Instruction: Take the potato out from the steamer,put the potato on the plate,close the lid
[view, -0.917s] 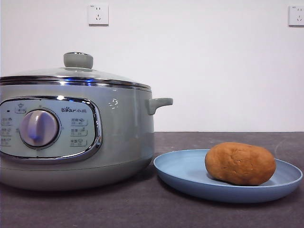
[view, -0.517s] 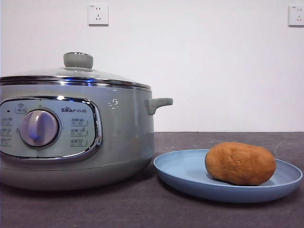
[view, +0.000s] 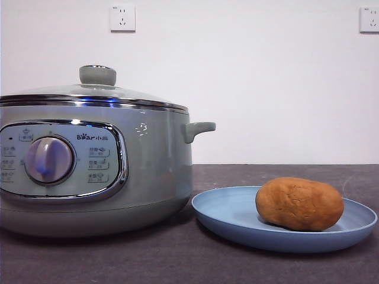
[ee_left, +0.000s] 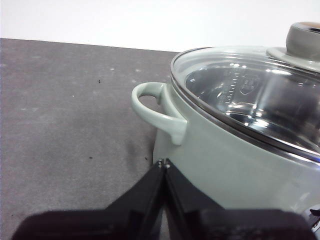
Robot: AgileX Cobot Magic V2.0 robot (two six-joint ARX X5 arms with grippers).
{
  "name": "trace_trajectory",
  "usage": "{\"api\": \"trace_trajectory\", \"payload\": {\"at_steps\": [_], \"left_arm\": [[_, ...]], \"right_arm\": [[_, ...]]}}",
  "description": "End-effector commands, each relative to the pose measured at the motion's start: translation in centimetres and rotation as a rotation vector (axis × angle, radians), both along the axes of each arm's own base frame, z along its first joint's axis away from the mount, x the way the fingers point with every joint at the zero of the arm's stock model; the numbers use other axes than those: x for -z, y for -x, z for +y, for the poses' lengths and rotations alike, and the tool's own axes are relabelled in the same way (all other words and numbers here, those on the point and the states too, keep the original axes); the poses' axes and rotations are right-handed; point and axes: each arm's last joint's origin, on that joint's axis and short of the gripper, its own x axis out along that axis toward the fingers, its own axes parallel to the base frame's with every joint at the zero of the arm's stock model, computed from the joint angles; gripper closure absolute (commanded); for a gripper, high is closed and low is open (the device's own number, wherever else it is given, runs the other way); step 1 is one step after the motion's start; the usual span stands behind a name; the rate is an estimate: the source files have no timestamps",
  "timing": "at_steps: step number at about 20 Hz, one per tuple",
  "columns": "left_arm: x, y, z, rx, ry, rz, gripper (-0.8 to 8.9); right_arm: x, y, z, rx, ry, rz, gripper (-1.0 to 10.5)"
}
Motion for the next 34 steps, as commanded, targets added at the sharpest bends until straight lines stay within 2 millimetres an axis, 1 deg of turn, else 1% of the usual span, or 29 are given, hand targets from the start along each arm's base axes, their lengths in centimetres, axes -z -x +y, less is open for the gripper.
{"api": "trace_trajectory", "payload": {"at_steps": [1, 5, 11, 17, 19, 21, 23, 27, 29, 30, 32, 34], "left_arm": [[0.4, -0.1, 0.0, -0.004, 0.005, 0.012, 8.16], [0.4, -0.1, 0.0, -0.004, 0.005, 0.012, 8.17], [0.4, -0.1, 0.0, -0.004, 0.005, 0.012, 8.17], [0.4, -0.1, 0.0, -0.004, 0.005, 0.012, 8.17], [0.4, -0.1, 0.0, -0.004, 0.005, 0.012, 8.17], [0.4, -0.1, 0.0, -0.004, 0.005, 0.012, 8.17], [0.4, -0.1, 0.0, -0.004, 0.005, 0.012, 8.17], [0.4, -0.1, 0.0, -0.004, 0.005, 0.012, 8.17], [0.4, -0.1, 0.0, -0.004, 0.005, 0.012, 8.17], [0.4, -0.1, 0.0, -0.004, 0.005, 0.012, 8.17], [0.4, -0.1, 0.0, -0.004, 0.005, 0.012, 8.16], [0.4, -0.1, 0.0, -0.004, 0.005, 0.012, 8.17]], "right_arm": [[-0.2, 0.1, -0.1, 0.001, 0.012, -0.019, 9.5], [-0.1, -0.2, -0.1, 0.037, 0.069, -0.04, 9.5], [1.1, -2.9, 0.2, 0.243, 0.22, 0.015, 9.5], [2.2, -4.7, 0.3, 0.305, 0.223, 0.096, 9.5], [2.3, -5.1, 0.1, 0.299, 0.219, 0.11, 9.5], [2.4, -5.3, -0.3, 0.241, 0.226, 0.114, 9.5], [2.4, -5.5, -0.8, 0.218, 0.25, 0.106, 9.5], [2.7, -5.6, -2.1, 0.295, 0.235, 0.085, 9.5], [3.6, -5.5, -2.9, 0.345, 0.214, 0.037, 9.5], [4.4, -5.3, -3.3, 0.371, 0.202, 0.009, 9.5], [6.5, -4.7, -4.0, 0.391, 0.173, -0.033, 9.5], [9.7, -4.1, -4.5, 0.373, 0.139, -0.047, 9.5]]}}
